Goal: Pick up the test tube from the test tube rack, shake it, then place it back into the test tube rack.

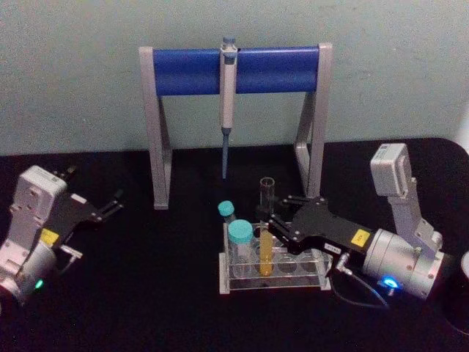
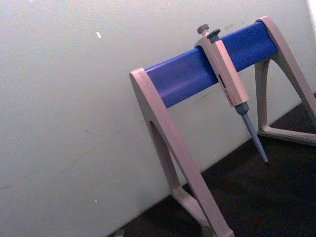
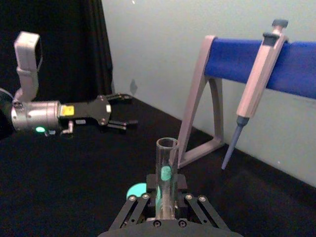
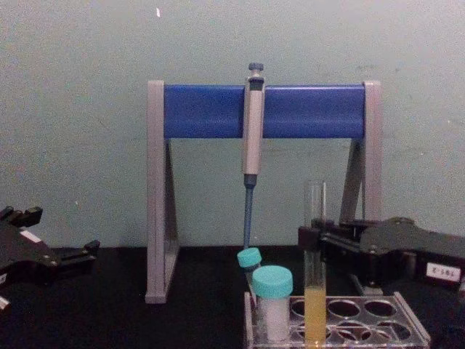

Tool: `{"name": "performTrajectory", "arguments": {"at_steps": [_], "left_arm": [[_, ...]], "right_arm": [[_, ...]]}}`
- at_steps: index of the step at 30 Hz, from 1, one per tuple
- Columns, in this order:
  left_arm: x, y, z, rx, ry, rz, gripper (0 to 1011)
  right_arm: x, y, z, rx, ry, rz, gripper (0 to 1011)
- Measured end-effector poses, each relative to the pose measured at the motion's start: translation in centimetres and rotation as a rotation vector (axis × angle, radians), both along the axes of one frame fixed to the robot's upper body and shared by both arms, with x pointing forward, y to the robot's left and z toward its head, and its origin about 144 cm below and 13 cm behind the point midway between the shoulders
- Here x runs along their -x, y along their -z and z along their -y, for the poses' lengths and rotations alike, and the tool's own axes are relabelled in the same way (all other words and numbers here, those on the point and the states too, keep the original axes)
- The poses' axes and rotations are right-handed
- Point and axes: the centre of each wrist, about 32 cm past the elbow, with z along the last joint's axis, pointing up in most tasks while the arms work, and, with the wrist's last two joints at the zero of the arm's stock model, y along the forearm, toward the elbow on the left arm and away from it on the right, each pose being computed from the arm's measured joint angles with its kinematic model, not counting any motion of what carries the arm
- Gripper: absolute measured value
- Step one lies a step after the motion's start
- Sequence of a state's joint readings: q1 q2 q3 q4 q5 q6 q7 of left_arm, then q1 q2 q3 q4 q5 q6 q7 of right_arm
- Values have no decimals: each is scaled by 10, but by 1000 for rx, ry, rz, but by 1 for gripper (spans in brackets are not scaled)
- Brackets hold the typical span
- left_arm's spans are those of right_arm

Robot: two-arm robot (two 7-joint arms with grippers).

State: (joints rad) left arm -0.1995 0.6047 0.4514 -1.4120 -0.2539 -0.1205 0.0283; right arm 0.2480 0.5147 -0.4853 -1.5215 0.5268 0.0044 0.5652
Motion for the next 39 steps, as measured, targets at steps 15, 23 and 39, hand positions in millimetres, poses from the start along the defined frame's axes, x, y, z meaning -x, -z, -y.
{"name": "performTrajectory", "arguments": {"at_steps": [15, 23, 39], "left_arm": [[0, 0, 0, 0, 0, 0, 1001], [0, 0, 0, 0, 0, 0, 1001], [0, 0, 0, 0, 0, 0, 1001]], "right_arm": [[8, -27, 4, -40, 17, 82, 238], [-2, -38, 8, -41, 65, 126, 238], [-19, -37, 7, -40, 139, 141, 238]]}}
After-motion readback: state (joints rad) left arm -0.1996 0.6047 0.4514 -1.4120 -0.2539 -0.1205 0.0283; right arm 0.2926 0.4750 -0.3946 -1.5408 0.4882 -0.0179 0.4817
